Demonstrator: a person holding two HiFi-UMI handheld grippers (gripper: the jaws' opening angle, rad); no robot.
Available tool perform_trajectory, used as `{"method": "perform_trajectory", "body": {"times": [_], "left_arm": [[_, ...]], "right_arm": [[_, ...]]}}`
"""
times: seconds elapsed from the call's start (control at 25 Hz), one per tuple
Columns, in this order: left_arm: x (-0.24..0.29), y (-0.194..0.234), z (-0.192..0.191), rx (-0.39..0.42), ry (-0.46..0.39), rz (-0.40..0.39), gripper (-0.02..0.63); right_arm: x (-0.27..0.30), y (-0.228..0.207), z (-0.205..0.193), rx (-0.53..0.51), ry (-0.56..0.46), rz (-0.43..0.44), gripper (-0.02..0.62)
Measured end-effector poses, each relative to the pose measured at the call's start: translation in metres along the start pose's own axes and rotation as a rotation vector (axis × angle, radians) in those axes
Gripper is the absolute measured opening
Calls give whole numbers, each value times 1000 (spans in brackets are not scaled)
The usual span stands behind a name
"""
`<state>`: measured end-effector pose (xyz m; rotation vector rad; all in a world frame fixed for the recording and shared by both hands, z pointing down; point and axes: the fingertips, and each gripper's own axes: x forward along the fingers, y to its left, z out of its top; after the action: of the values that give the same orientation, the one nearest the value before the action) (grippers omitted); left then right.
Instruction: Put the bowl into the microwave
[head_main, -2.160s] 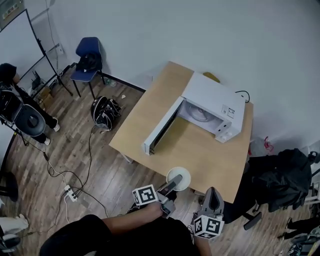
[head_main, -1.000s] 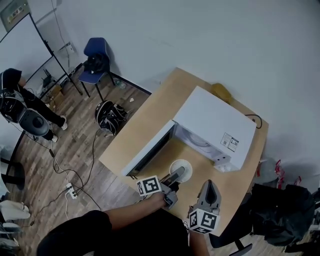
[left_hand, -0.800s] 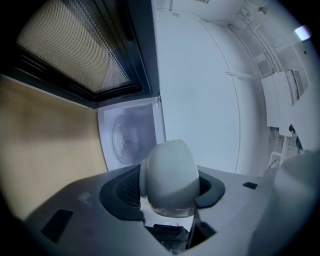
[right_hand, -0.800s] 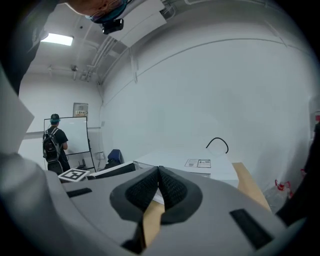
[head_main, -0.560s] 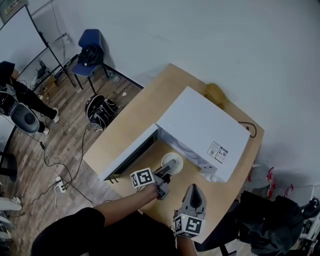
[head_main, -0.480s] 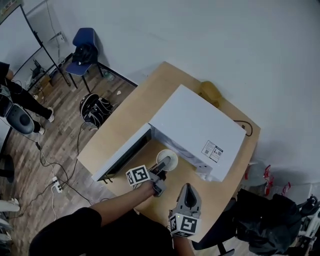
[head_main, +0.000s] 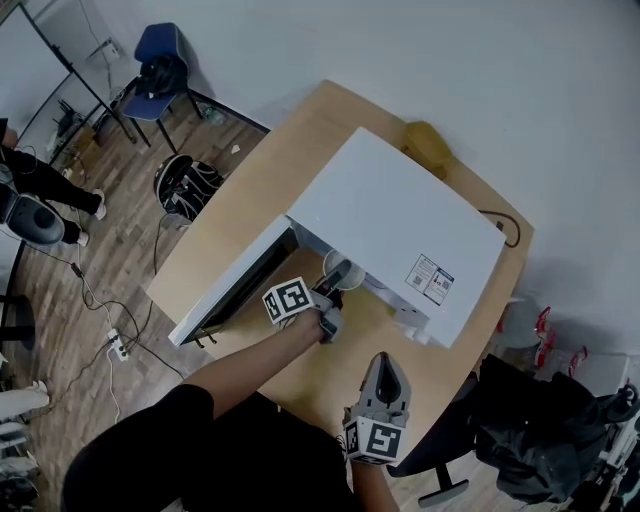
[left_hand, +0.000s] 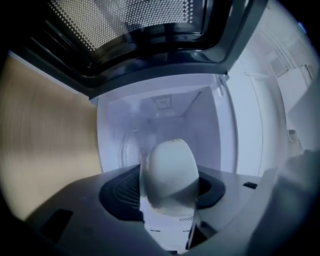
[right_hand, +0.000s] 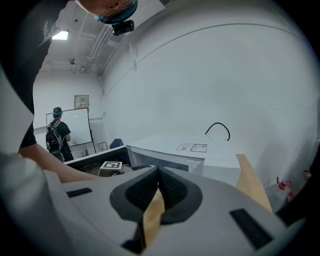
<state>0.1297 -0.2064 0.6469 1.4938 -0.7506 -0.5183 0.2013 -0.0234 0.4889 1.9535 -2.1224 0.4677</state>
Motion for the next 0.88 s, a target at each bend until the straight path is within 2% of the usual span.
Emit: {"method": "perform_trajectory", "body": {"times": [0.24, 0.48, 0.64, 0.72, 0.88], "left_arm": [[25, 8, 4, -41, -20, -23, 230], [41, 22, 2, -45, -21, 57, 230], [53, 25, 2, -7, -10, 90, 230], [56, 30, 2, -12, -14, 110, 230], [67, 26, -4, -22, 27, 102, 230]], "right_arm": [[8, -4, 3, 13, 3, -6, 60], [10, 3, -2, 27, 13, 11, 60], [9, 9, -6, 10, 0, 49, 60], [7, 9, -11, -2, 3, 54, 60], [4, 4, -16, -7, 10, 45, 60]]}}
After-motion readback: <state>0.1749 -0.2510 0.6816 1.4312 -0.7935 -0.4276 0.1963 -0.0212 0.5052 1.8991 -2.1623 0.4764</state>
